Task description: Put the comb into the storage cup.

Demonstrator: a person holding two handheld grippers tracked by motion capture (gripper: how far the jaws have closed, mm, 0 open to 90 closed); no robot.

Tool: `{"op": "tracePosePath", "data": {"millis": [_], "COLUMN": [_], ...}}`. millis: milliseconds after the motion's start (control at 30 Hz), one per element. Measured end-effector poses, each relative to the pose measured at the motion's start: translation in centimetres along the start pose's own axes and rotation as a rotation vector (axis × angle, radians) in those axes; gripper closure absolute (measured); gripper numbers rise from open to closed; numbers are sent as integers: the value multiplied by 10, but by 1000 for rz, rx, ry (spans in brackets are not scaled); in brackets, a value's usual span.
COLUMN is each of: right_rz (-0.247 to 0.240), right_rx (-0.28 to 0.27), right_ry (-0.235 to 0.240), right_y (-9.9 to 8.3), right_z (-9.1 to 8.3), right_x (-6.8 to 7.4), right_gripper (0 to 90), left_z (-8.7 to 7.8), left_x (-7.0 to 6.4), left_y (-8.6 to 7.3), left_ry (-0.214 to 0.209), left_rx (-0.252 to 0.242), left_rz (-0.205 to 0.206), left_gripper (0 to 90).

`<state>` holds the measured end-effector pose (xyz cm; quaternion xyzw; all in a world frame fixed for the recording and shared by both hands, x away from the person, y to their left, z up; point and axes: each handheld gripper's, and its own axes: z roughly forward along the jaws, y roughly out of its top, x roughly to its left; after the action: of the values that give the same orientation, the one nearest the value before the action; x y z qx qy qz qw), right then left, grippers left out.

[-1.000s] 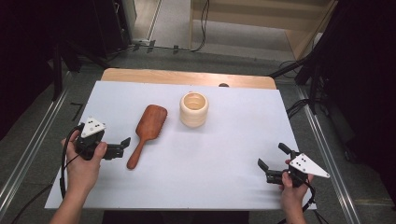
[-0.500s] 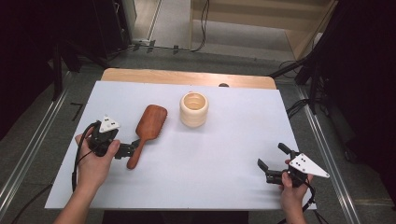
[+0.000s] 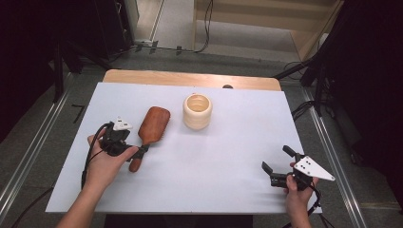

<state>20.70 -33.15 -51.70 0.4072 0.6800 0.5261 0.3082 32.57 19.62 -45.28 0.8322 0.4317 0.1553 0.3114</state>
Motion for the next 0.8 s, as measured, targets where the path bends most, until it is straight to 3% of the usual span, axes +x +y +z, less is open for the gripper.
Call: {"op": "tracePosePath", "data": {"millis": [300,433,500,667,700,800], "right_rz": [-2,-2,-3,-3,-3,-2], "right_rx": [-1,-2,-1,-1,-1,0], "right_ry": [-2,-2,-2,-3,-3,-2], "right_y": [0,0,0,0,0,0], "right_z": [0,0,0,0,0,0], "right_x": [0,0,0,0,0,0], "right_gripper": [0,0,0,0,0,0], "left_z": [13,20,22,26,27,31], "left_x": [-3,-4,-5,-6,-6,-7], "left_y": [1,1,1,1,1,1], "left_ry": [-1,18,39,19,16,10], "left_rx": [71,114,130,156,158,182], "left_rz": [-18,-19,-15,-22,-28,-12], "left_gripper": [157,233,314,384,433,467]}}
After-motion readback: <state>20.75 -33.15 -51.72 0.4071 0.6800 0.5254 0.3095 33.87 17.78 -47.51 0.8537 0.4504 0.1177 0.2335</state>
